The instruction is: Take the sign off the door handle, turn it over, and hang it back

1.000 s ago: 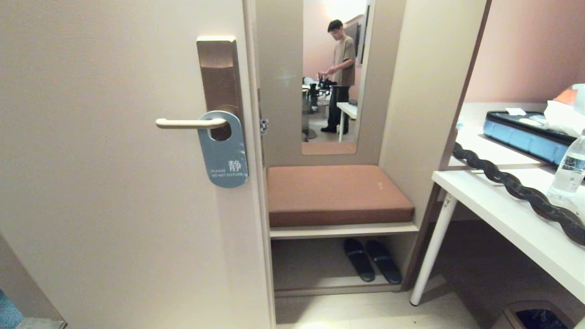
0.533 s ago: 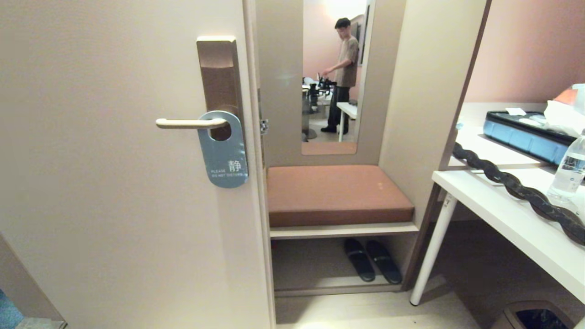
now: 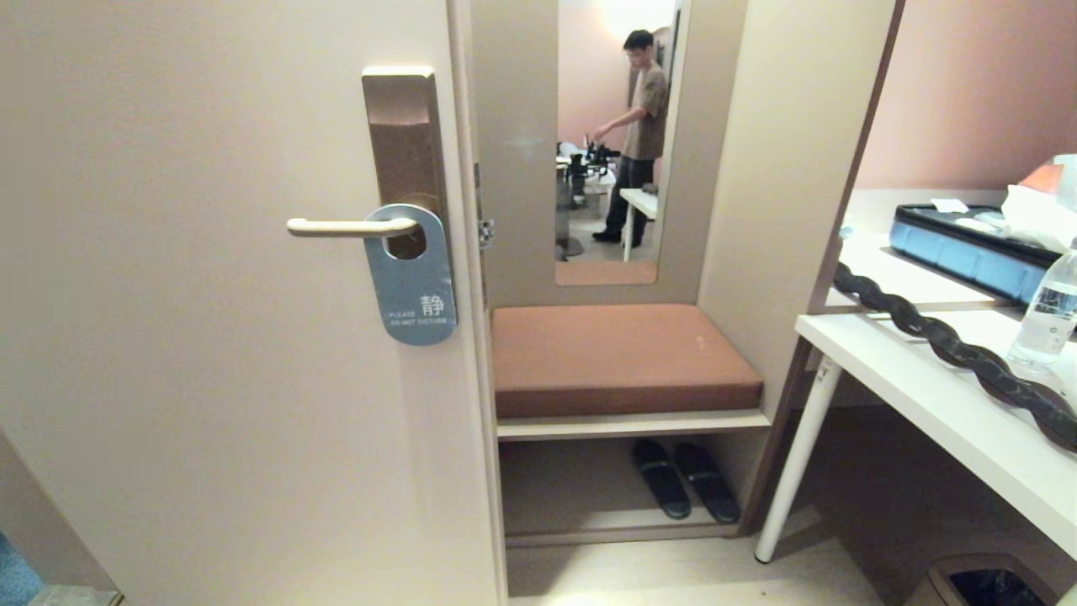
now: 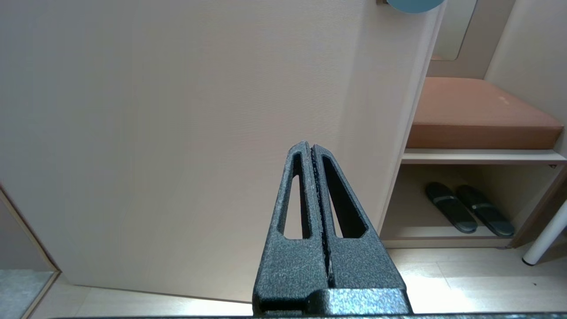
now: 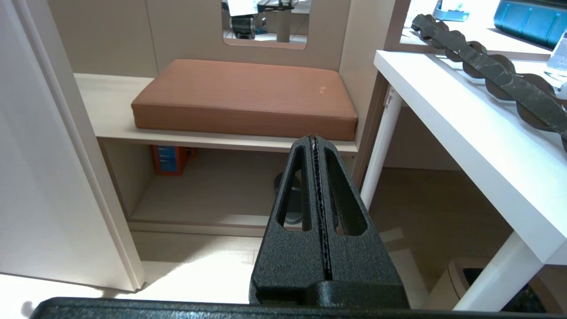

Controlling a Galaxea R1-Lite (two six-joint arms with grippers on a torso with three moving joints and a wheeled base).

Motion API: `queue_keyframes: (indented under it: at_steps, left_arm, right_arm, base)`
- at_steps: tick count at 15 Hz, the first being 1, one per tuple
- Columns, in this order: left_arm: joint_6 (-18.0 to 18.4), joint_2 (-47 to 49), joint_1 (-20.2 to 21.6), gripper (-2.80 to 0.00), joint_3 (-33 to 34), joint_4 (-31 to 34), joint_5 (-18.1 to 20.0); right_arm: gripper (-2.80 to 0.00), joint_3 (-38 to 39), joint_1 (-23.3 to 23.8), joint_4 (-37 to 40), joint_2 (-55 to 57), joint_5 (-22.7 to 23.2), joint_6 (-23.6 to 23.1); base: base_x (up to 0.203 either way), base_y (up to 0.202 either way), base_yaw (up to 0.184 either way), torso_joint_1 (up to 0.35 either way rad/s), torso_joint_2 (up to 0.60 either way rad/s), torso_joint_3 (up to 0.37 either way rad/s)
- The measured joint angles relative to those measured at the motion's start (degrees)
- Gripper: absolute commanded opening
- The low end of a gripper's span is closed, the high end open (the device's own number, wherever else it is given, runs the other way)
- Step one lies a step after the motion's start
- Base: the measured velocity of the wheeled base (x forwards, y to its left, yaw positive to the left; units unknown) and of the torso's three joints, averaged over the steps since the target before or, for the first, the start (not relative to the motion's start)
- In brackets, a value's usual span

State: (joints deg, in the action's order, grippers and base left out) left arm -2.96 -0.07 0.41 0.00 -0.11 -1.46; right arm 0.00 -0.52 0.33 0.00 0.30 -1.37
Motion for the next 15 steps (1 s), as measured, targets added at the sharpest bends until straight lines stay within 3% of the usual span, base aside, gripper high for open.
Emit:
queue_keyframes:
  at_steps: [15]
  left_arm:
    - [0.0, 0.0, 0.0, -2.8, 0.0, 0.0, 0.0]
  right_arm:
    - [-2.8, 0.0, 0.0, 0.0, 0.0, -0.3, 1.0]
  base:
    - [0.0, 0.0, 0.0, 0.0, 0.0, 0.0]
